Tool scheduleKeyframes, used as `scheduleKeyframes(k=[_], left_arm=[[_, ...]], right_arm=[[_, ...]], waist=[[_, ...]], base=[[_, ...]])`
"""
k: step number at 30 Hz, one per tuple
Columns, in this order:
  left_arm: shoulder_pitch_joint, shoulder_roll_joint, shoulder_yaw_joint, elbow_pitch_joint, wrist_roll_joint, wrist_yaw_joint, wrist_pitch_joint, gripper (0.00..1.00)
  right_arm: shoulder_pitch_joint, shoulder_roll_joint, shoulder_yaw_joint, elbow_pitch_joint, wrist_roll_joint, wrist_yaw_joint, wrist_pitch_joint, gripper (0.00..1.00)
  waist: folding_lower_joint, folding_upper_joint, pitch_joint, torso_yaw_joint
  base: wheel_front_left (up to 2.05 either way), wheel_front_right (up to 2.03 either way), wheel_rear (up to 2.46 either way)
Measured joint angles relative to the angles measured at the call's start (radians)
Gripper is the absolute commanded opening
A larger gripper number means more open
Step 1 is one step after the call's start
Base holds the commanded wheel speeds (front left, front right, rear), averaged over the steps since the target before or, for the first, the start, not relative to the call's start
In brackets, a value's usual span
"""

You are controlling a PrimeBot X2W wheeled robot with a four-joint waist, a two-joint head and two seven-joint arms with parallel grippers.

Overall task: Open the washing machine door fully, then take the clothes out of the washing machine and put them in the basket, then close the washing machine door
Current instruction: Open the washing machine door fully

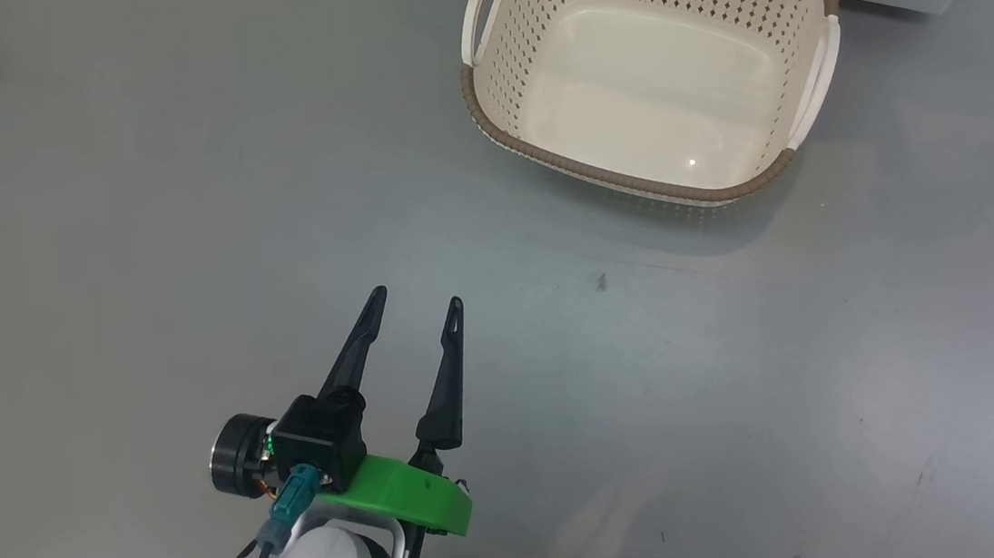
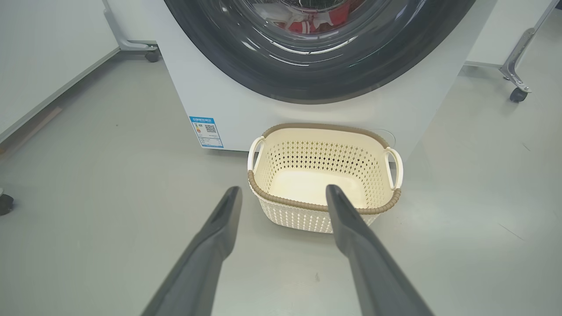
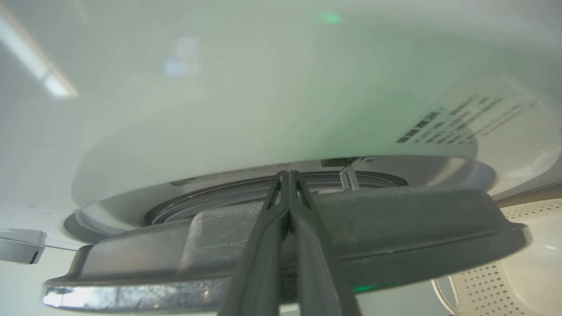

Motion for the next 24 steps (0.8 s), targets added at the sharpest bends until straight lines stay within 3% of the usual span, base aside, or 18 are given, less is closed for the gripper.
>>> scheduleKeyframes(k=[24], left_arm=[[0.000, 0.000, 0.019, 0.024, 0.004, 0.000, 0.000, 1.00]], right_arm=[[0.018, 0.005, 0.016, 0.089, 0.021, 0.000, 0.109, 0.00]], waist=[[0.0000, 0.0000, -0.048, -0.019]], base=[[0.00, 0.00, 0.00]])
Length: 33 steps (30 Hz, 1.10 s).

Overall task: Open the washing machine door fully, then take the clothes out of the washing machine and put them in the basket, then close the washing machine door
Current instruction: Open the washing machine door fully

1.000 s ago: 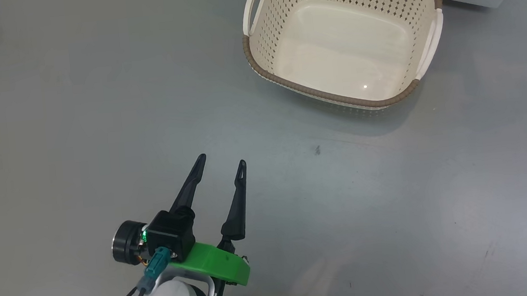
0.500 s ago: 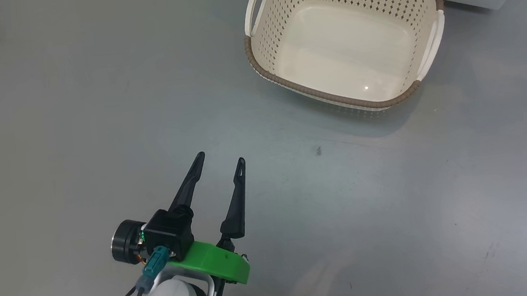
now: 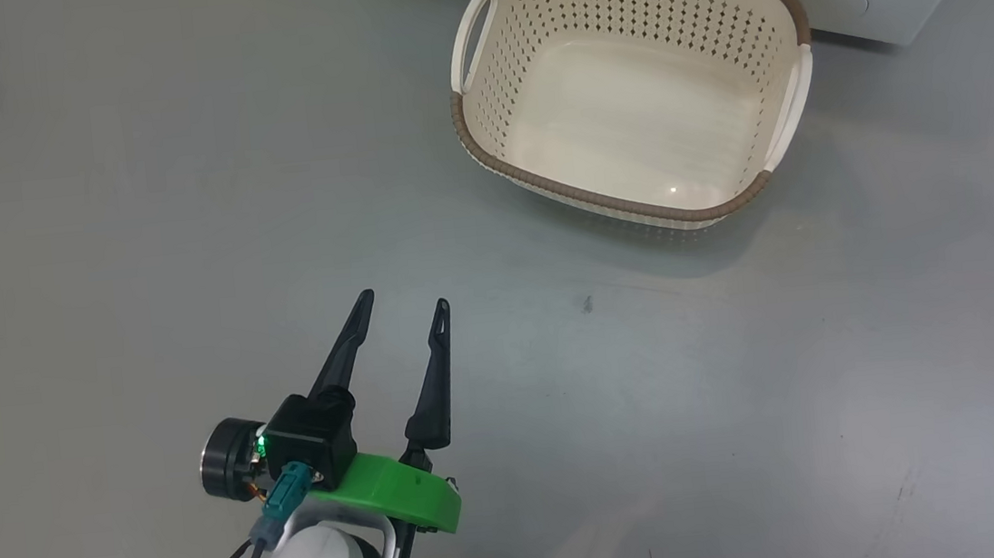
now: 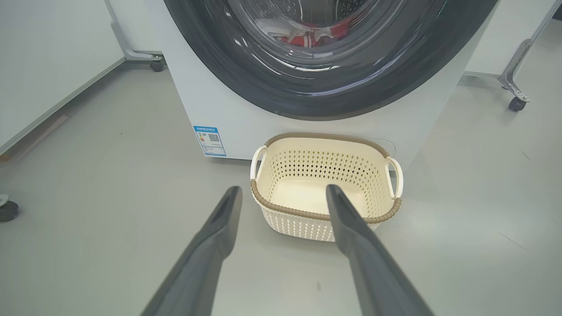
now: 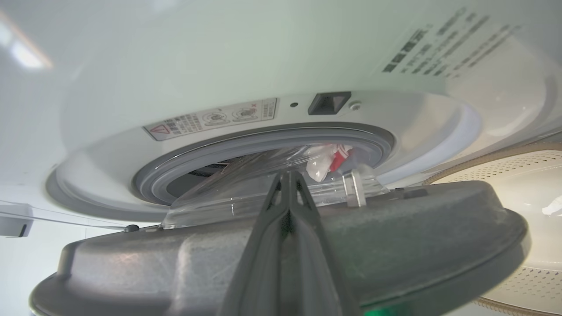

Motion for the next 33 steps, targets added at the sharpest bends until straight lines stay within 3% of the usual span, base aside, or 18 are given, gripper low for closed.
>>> scheduleKeyframes(k=[21, 33], left_arm=[[0.006, 0.000, 0.023, 0.038, 0.027, 0.000, 0.000, 1.00], [0.031, 0.001, 0.030, 0.047, 0.039, 0.000, 0.000, 1.00]], right_arm=[[0.138, 0.065, 0.009, 0.057, 0.044, 0.045, 0.086, 0.00], [0.175, 0.092, 0.012, 0.071, 0.063, 0.053, 0.116, 0.00]], waist=[[0.0000, 0.0000, -0.099, -0.032], [0.0000, 0.0001, -0.159, -0.058]], base=[[0.00, 0.00, 0.00], [0.00, 0.00, 0.00]])
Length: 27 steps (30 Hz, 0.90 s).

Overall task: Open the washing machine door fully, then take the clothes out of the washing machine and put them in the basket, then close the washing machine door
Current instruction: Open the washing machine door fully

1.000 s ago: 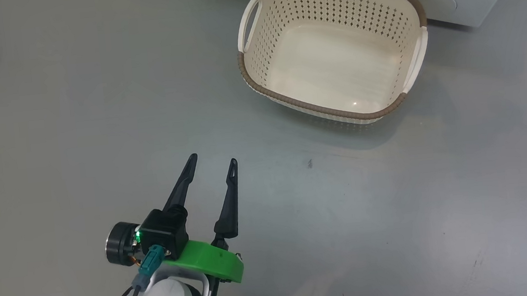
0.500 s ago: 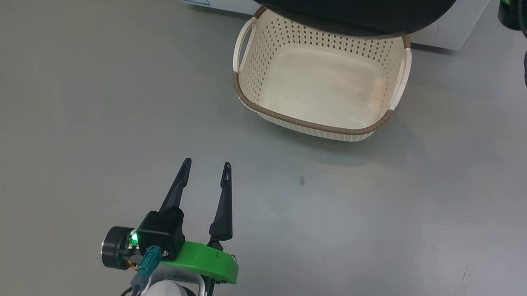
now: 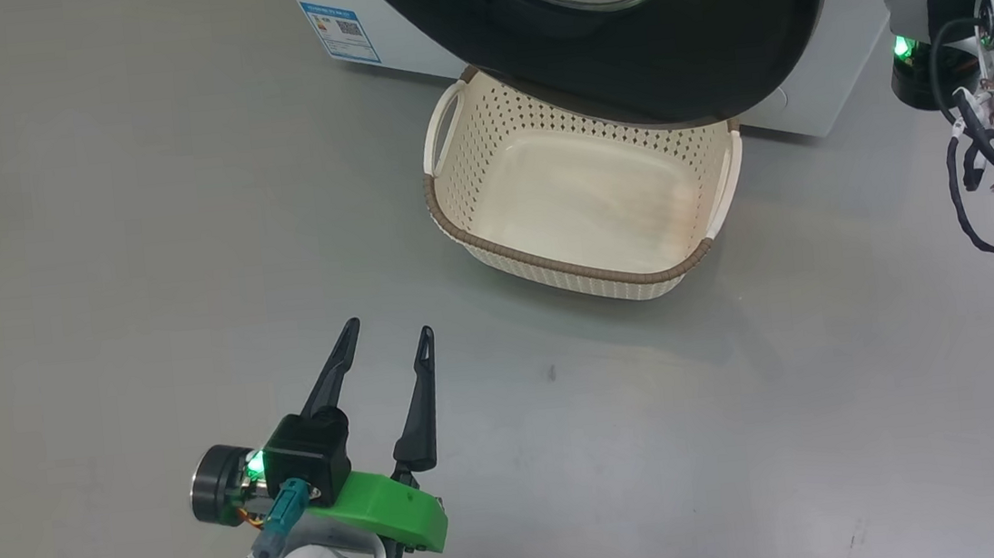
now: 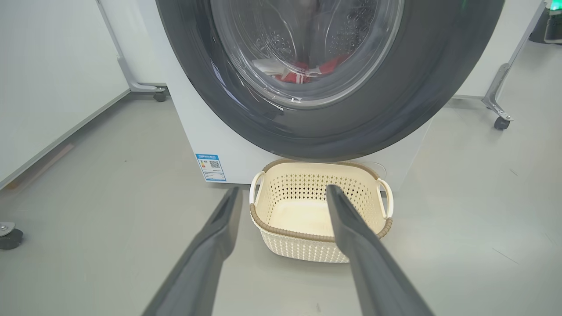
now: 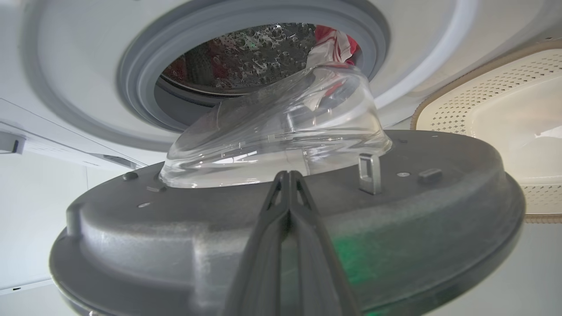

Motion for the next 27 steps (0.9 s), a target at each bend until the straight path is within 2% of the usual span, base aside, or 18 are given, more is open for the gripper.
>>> scheduleKeyframes(k=[27], left_arm=[[0.017, 0.000, 0.001, 0.000, 0.026, 0.000, 0.000, 1.00]], right_arm=[[0.042, 0.019, 0.026, -0.004, 0.009, 0.000, 0.051, 0.00]], waist=[[0.0000, 0.0000, -0.029, -0.017]], base=[[0.00, 0.00, 0.00]])
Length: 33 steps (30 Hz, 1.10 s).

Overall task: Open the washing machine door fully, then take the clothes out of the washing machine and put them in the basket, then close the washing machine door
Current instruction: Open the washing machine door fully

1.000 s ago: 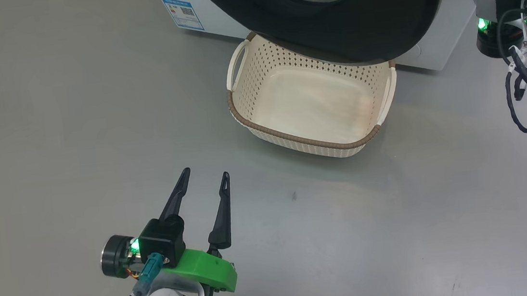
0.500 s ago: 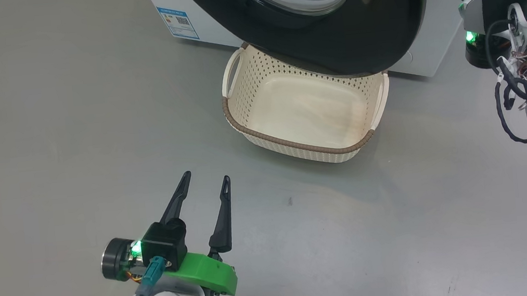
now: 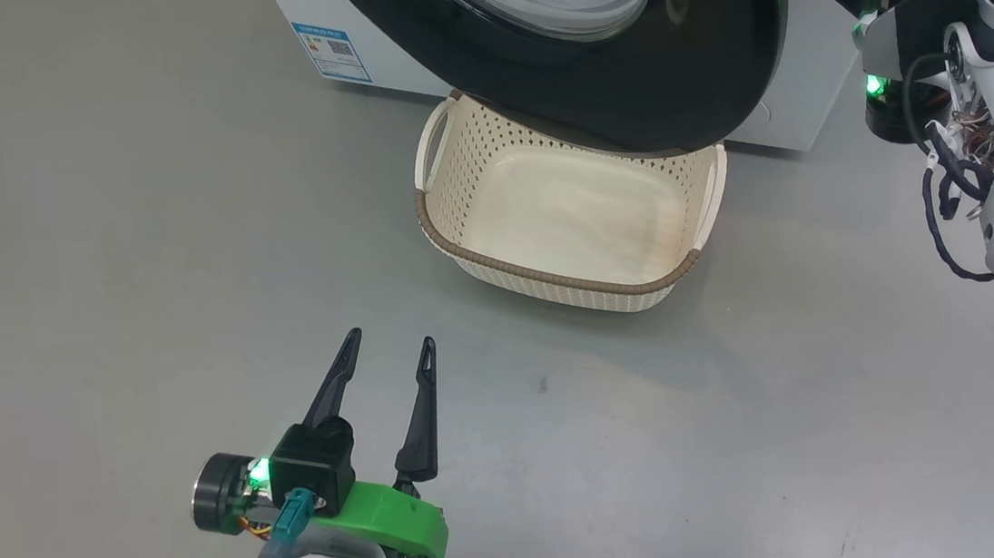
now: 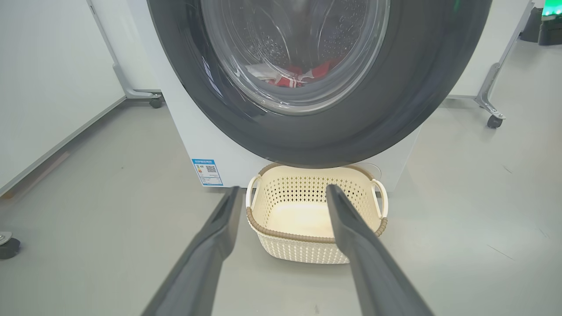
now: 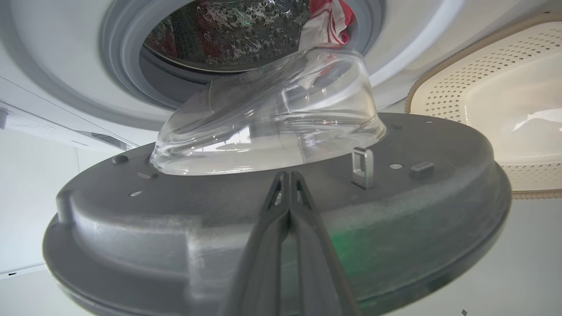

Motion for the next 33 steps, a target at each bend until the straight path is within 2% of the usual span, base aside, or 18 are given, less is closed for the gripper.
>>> scheduleKeyframes(k=[2, 5, 10, 16, 18, 24, 33], left_arm=[[0.001, 0.000, 0.001, 0.000, 0.001, 0.000, 0.000, 1.00], [0.004, 0.000, 0.003, 0.000, 0.003, 0.000, 0.000, 1.00], [0.007, 0.000, 0.018, 0.006, 0.003, 0.000, 0.000, 1.00], [0.015, 0.001, 0.039, 0.016, 0.011, 0.000, 0.000, 1.00], [0.024, 0.001, 0.053, 0.019, 0.013, 0.000, 0.000, 1.00], [0.057, 0.001, 0.087, 0.026, 0.021, 0.000, 0.000, 1.00], [0.094, 0.002, 0.138, 0.029, 0.031, 0.000, 0.000, 1.00]], right_arm=[[0.000, -0.001, -0.002, -0.008, 0.000, 0.003, -0.012, 0.00], [0.000, -0.005, -0.003, -0.028, -0.014, 0.028, -0.054, 0.00], [0.008, -0.050, 0.007, -0.049, -0.071, 0.090, -0.131, 0.00], [0.074, -0.072, 0.079, -0.062, -0.172, 0.159, -0.189, 0.00], [0.097, -0.079, 0.098, -0.071, -0.203, 0.173, -0.215, 0.00], [0.161, -0.091, 0.170, -0.123, -0.298, 0.195, -0.291, 0.00], [0.289, -0.104, 0.277, -0.244, -0.429, 0.203, -0.425, 0.00]], waist=[[0.0000, 0.0000, -0.001, -0.001], [0.0000, 0.0000, -0.003, -0.002], [0.0000, 0.0000, -0.019, -0.006], [0.0000, 0.0000, -0.051, -0.016], [0.0000, 0.0000, -0.064, -0.023], [0.0000, 0.0000, -0.100, -0.055], [0.0000, 0.0000, -0.156, -0.120]], base=[[0.00, 0.00, 0.00], [0.00, 0.00, 0.00], [0.00, 0.00, 0.00], [0.00, 0.00, 0.00], [0.00, 0.00, 0.00], [0.00, 0.00, 0.00], [0.00, 0.00, 0.00]])
